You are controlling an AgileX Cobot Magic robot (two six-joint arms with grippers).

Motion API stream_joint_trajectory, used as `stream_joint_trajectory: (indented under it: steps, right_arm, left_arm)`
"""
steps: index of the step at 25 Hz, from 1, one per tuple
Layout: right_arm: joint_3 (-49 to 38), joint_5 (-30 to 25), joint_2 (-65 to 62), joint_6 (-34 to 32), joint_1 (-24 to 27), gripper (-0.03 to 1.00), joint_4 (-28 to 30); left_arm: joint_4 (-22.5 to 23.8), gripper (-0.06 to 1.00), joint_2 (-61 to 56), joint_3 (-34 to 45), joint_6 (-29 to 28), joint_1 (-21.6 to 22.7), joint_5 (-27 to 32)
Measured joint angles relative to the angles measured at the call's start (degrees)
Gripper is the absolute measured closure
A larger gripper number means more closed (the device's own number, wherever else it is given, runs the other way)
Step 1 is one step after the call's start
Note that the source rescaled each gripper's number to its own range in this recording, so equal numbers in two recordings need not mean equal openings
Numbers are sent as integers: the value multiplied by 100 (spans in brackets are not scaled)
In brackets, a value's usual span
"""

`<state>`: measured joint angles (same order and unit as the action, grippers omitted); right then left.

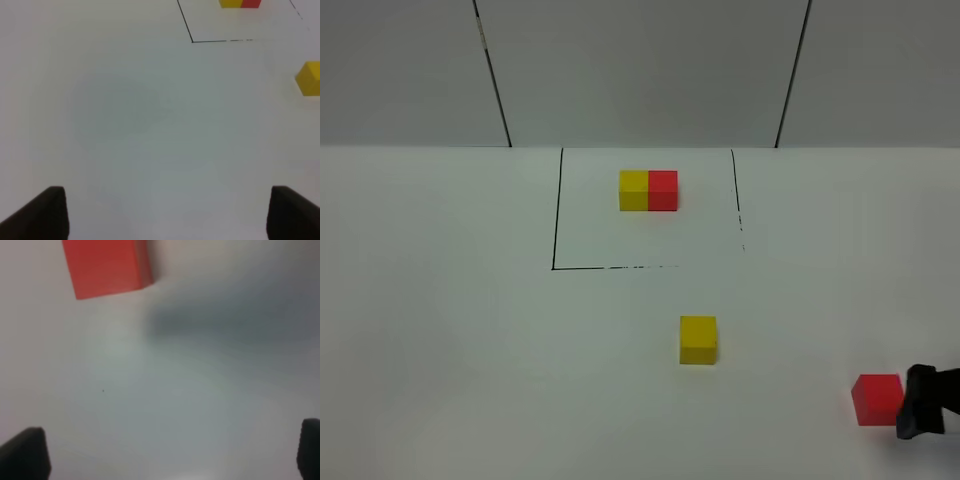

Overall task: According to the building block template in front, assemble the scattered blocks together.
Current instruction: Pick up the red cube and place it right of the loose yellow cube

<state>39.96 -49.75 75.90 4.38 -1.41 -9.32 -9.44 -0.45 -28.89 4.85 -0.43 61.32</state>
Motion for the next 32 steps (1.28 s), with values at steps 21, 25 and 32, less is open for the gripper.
stream_joint_trajectory:
  steps: [21, 25, 32]
  right_arm:
    - [893, 1243, 2284, -311, -843, -3, 752]
    - [893, 1462, 2544, -345, -843, -3, 756]
    - [893, 1537, 2778, -438, -843, -3, 753]
  left_arm:
    - [0, 3, 0, 0, 0, 0, 0]
    - [0, 3, 0, 0, 0, 0, 0]
    - [0, 3, 0, 0, 0, 0, 0]
